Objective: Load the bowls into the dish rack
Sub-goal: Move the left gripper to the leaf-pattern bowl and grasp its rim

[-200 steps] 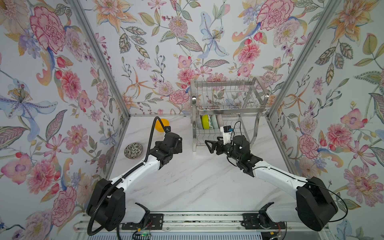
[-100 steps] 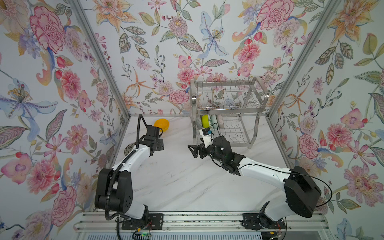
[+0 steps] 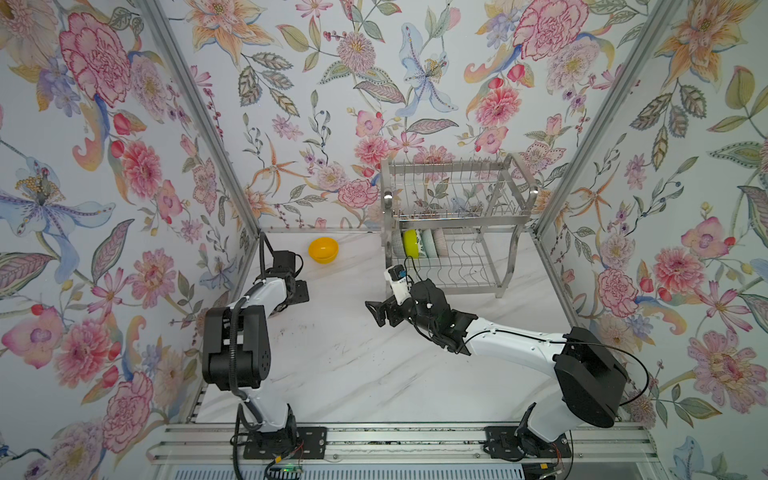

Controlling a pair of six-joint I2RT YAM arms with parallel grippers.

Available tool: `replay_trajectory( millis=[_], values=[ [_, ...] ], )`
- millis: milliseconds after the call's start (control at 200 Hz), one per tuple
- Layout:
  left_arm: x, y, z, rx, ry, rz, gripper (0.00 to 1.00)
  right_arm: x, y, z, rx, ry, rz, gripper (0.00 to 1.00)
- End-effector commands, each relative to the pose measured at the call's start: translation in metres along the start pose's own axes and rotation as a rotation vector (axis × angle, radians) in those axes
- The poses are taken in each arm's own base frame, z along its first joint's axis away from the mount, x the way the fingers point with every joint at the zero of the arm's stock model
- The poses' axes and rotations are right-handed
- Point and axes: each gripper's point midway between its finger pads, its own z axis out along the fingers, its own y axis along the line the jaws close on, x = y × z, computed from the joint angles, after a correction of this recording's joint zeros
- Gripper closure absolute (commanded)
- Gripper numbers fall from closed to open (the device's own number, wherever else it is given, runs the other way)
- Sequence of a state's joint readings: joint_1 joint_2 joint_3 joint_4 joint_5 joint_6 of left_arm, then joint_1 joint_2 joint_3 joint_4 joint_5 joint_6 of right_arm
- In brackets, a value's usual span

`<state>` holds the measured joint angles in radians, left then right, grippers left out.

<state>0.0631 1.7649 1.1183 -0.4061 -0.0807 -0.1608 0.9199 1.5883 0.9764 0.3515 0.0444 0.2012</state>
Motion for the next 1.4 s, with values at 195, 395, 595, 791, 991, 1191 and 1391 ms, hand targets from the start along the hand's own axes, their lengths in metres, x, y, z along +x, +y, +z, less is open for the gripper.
replay_trajectory(
  millis=[195,395,595,791,991,1191,1391],
  values=[
    [0.005,0.008,0.008,0.011,0.031,-0.013,0.41,-0.002,-0.001,-0.001,0.022,0.001,-0.028,0.01],
    [0.007,0.008,0.01,0.009,0.044,-0.01,0.64,-0.005,-0.007,-0.009,0.048,-0.008,-0.031,0.02],
    [0.005,0.004,0.008,0.032,0.042,-0.029,0.89,-0.006,-0.023,-0.022,0.089,-0.016,-0.022,0.02],
    [0.0,-0.008,-0.007,0.118,0.014,-0.105,1.0,-0.008,-0.041,-0.034,0.124,-0.03,0.017,0.02],
    [0.0,-0.023,-0.022,0.223,-0.042,-0.252,1.0,-0.01,-0.052,-0.041,0.148,-0.022,0.038,0.01],
    [0.003,-0.053,-0.046,0.283,-0.085,-0.21,1.0,-0.013,-0.057,-0.051,0.185,-0.021,0.054,0.02],
    [0.011,-0.084,-0.079,0.338,-0.12,-0.135,1.0,-0.008,-0.07,-0.057,0.258,0.001,0.071,0.01]
  ],
)
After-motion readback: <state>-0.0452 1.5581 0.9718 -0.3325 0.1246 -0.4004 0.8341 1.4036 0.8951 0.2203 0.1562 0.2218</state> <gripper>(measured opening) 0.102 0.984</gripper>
